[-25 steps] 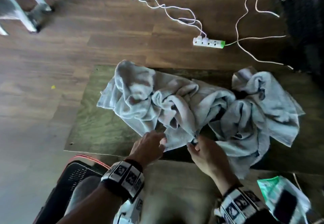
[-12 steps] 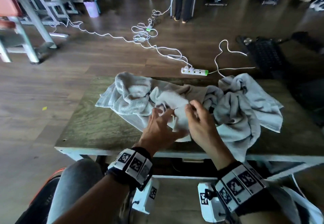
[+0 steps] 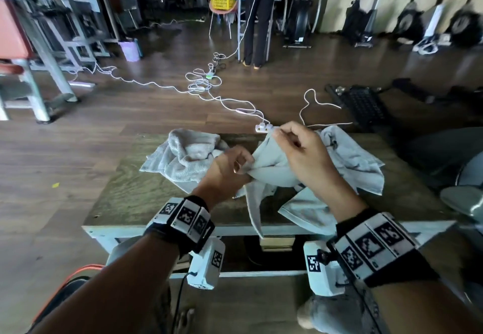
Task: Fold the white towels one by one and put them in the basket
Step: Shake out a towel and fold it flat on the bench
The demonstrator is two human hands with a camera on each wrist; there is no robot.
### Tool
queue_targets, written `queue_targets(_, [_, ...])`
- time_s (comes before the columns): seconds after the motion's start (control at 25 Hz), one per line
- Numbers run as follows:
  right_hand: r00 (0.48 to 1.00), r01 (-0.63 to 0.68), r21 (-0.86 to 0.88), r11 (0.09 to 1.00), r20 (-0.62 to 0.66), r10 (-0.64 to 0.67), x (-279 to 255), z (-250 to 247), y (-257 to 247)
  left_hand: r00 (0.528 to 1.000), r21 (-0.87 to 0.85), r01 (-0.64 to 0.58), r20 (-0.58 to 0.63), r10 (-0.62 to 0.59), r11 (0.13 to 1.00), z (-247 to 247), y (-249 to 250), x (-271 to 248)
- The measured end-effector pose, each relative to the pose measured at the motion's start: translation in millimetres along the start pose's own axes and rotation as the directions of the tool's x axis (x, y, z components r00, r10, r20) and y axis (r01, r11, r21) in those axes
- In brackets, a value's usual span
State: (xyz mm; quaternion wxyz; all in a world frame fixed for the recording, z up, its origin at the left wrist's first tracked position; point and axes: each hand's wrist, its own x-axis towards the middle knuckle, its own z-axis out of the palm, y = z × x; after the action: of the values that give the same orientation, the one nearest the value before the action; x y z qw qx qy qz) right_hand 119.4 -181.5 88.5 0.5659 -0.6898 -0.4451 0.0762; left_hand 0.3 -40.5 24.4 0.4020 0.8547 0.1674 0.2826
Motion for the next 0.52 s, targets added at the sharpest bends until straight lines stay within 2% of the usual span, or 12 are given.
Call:
queue_targets(0.08, [1.000, -0.025, -0.031, 0.999, 0.000, 0.025, 4, -15, 7, 0.993, -0.017, 0.108, -0.050, -0.109, 0.994, -8, 5, 6])
queue_targets(0.12, [0.999, -0.033, -0.072, 0.997, 0.017, 0.034, 5, -23, 11, 0.990, 0.014, 0.123, -0.074, -0.121, 0.992, -13, 5, 9])
queue_targets(0.24, [0.995, -0.005, -0.239, 0.971, 0.097, 0.029, 4, -48, 23, 0.992, 0.184, 0.046, -0.121, -0.024, 0.982, -33, 0, 17])
queue_targets(0.32, [0.993, 0.007, -0.340, 0.940, 0.110, 0.033, 1, -60, 24, 0.991, 0.283, 0.047, -0.132, -0.009, 0.958, -43, 1, 24])
queue_targets(0.4, [0.997, 0.036, -0.398, 0.917, 0.081, -0.004, -1, -70, 22, 0.986, 0.332, 0.094, -0.162, -0.041, 0.939, -50, 6, 32])
queue_targets(0.52, [0.994, 0.021, -0.426, 0.905, -0.086, -0.063, -2, -91, 18, 0.963, 0.411, 0.198, -0.253, -0.097, 0.890, -58, 10, 38])
